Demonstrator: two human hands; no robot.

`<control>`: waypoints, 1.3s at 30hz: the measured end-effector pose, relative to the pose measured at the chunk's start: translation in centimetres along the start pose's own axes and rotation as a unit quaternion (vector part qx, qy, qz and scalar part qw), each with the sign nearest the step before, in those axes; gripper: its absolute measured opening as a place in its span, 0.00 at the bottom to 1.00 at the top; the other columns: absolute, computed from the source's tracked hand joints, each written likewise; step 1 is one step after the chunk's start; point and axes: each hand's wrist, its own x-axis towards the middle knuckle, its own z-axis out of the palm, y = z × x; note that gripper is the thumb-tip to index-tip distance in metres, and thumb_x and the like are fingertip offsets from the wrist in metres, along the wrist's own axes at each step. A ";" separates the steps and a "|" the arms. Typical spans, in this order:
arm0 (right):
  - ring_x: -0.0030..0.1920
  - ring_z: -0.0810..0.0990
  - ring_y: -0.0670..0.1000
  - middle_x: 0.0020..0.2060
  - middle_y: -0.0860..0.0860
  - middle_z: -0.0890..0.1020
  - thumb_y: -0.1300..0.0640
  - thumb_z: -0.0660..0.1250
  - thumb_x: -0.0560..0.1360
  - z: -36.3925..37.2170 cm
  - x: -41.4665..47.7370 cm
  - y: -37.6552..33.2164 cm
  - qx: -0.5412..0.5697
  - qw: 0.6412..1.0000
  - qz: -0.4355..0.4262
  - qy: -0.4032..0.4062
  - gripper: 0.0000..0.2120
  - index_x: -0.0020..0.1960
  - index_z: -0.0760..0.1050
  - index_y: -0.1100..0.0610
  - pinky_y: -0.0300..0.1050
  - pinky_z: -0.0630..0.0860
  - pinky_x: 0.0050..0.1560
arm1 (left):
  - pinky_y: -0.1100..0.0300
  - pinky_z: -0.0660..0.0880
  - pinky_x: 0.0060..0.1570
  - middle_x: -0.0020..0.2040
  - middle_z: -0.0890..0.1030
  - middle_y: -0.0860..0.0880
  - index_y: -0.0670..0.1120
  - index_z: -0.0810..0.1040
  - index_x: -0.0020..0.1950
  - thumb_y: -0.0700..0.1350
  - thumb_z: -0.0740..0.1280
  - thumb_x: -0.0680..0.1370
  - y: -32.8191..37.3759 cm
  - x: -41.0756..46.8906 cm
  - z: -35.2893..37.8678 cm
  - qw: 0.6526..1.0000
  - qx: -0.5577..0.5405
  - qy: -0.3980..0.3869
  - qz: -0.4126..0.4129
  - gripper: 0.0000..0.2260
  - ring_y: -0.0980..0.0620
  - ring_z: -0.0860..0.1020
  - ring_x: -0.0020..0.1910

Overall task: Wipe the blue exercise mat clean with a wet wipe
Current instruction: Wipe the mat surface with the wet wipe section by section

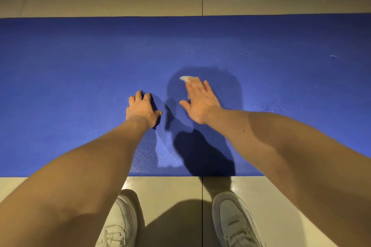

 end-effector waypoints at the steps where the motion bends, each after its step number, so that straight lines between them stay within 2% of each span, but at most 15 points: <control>1: 0.82 0.40 0.54 0.82 0.46 0.44 0.40 0.52 0.83 -0.6 0.4 1.4 -0.004 0.999 0.050 0.006 0.37 0.83 0.39 0.53 0.57 0.37 0.81 | 0.44 0.66 0.70 0.79 0.56 0.47 0.47 0.61 0.78 0.56 0.70 0.78 0.0 0.2 -0.1 1.000 0.000 0.000 -0.001 0.33 0.42 0.55 0.76; 4: 0.81 0.36 0.62 0.82 0.53 0.38 0.35 0.43 0.83 -1.9 1.5 3.0 -0.064 0.978 0.193 -0.047 0.39 0.82 0.37 0.59 0.61 0.35 0.79 | 0.43 0.66 0.71 0.79 0.56 0.46 0.47 0.61 0.78 0.56 0.70 0.78 0.0 0.6 -0.2 1.000 0.000 0.002 0.000 0.33 0.42 0.55 0.76; 6: 0.80 0.35 0.65 0.82 0.57 0.38 0.34 0.41 0.82 -1.6 2.1 1.6 -0.068 0.970 0.223 -0.061 0.41 0.82 0.37 0.61 0.63 0.35 0.79 | 0.43 0.65 0.72 0.79 0.55 0.47 0.47 0.60 0.79 0.56 0.69 0.78 0.0 0.9 -0.3 1.000 -0.001 0.003 0.000 0.34 0.42 0.55 0.76; 10: 0.81 0.34 0.60 0.82 0.57 0.39 0.35 0.47 0.83 0.4 2.4 -3.6 -0.020 0.996 0.085 -0.012 0.42 0.82 0.40 0.64 0.61 0.38 0.80 | 0.44 0.64 0.72 0.80 0.54 0.46 0.48 0.60 0.79 0.57 0.69 0.78 -0.3 1.5 -0.6 1.000 0.003 0.008 -0.003 0.34 0.42 0.54 0.76; 12: 0.81 0.33 0.57 0.82 0.56 0.39 0.36 0.48 0.83 1.2 2.5 -5.2 -0.019 0.999 0.002 -0.031 0.41 0.82 0.39 0.63 0.59 0.38 0.80 | 0.44 0.63 0.71 0.80 0.54 0.46 0.47 0.60 0.79 0.59 0.69 0.78 -0.4 1.8 -0.7 1.000 0.003 0.012 -0.002 0.35 0.42 0.54 0.76; 15: 0.82 0.36 0.54 0.83 0.50 0.43 0.39 0.51 0.84 1.2 3.0 -4.3 -0.016 0.998 -0.052 -0.014 0.38 0.83 0.39 0.58 0.58 0.41 0.81 | 0.44 0.63 0.71 0.80 0.54 0.46 0.47 0.60 0.79 0.58 0.69 0.78 -0.4 2.3 -0.9 1.000 0.003 0.016 -0.002 0.35 0.42 0.54 0.76; 17: 0.82 0.42 0.52 0.82 0.46 0.48 0.42 0.56 0.83 0.4 3.4 -1.9 0.015 0.999 -0.037 0.025 0.37 0.83 0.41 0.52 0.57 0.43 0.81 | 0.44 0.63 0.72 0.80 0.54 0.46 0.47 0.60 0.79 0.57 0.69 0.78 -0.4 2.6 -0.9 1.000 0.002 0.016 -0.002 0.35 0.42 0.54 0.77; 19: 0.82 0.45 0.53 0.81 0.48 0.51 0.43 0.58 0.82 -0.7 3.9 1.2 0.033 0.997 0.032 0.057 0.37 0.83 0.43 0.52 0.56 0.42 0.81 | 0.43 0.62 0.73 0.80 0.54 0.46 0.47 0.59 0.80 0.57 0.69 0.78 -0.4 2.7 -0.9 1.000 0.003 0.016 -0.001 0.35 0.42 0.53 0.77; 22: 0.82 0.41 0.56 0.82 0.49 0.44 0.40 0.51 0.84 -2.0 4.7 4.1 -0.004 0.987 0.155 0.038 0.37 0.83 0.39 0.58 0.56 0.40 0.81 | 0.43 0.62 0.73 0.80 0.53 0.46 0.48 0.59 0.80 0.58 0.69 0.78 -0.5 2.9 -1.0 1.000 0.005 0.013 0.001 0.35 0.42 0.53 0.77; 25: 0.81 0.36 0.61 0.82 0.58 0.40 0.37 0.44 0.84 -1.9 5.6 2.1 -0.045 0.974 0.222 -0.014 0.40 0.82 0.38 0.64 0.59 0.38 0.80 | 0.43 0.61 0.74 0.80 0.53 0.46 0.48 0.59 0.80 0.58 0.69 0.78 -0.6 3.3 -1.2 1.000 0.003 0.016 0.000 0.36 0.41 0.53 0.77; 28: 0.81 0.38 0.61 0.82 0.56 0.42 0.37 0.49 0.83 -0.7 5.9 -2.0 -0.001 0.992 0.124 0.014 0.40 0.82 0.43 0.64 0.60 0.39 0.80 | 0.43 0.60 0.74 0.81 0.52 0.46 0.48 0.58 0.80 0.58 0.69 0.78 -0.6 3.9 -1.5 1.000 0.000 0.018 0.000 0.36 0.42 0.52 0.78; 30: 0.81 0.36 0.59 0.82 0.55 0.40 0.37 0.49 0.83 -0.1 5.8 -4.0 0.005 0.999 0.039 -0.009 0.40 0.83 0.41 0.62 0.58 0.37 0.80 | 0.43 0.60 0.74 0.81 0.52 0.46 0.47 0.58 0.80 0.58 0.69 0.78 -0.6 4.2 -1.6 1.000 0.001 0.021 0.000 0.36 0.42 0.52 0.78; 34: 0.82 0.36 0.54 0.83 0.50 0.40 0.40 0.50 0.85 -0.6 6.2 -3.3 -0.018 0.999 -0.031 -0.017 0.37 0.83 0.38 0.58 0.55 0.38 0.81 | 0.44 0.60 0.74 0.80 0.53 0.46 0.47 0.58 0.80 0.58 0.70 0.77 -0.2 5.0 -1.9 1.000 0.010 0.022 0.002 0.36 0.42 0.53 0.77; 36: 0.82 0.41 0.51 0.82 0.47 0.45 0.42 0.55 0.84 -1.5 6.7 -1.0 0.012 1.000 -0.016 0.018 0.37 0.83 0.40 0.53 0.55 0.40 0.81 | 0.44 0.60 0.74 0.80 0.53 0.46 0.48 0.58 0.80 0.58 0.70 0.77 -0.2 5.3 -2.1 1.000 0.008 0.014 0.002 0.37 0.42 0.52 0.77; 39: 0.82 0.44 0.53 0.82 0.47 0.47 0.41 0.55 0.83 -2.7 7.7 3.1 0.021 0.993 0.101 0.063 0.37 0.83 0.42 0.55 0.56 0.41 0.81 | 0.44 0.60 0.74 0.80 0.53 0.47 0.48 0.58 0.80 0.59 0.70 0.76 -0.2 5.7 -2.5 1.000 0.012 0.011 0.004 0.37 0.42 0.52 0.77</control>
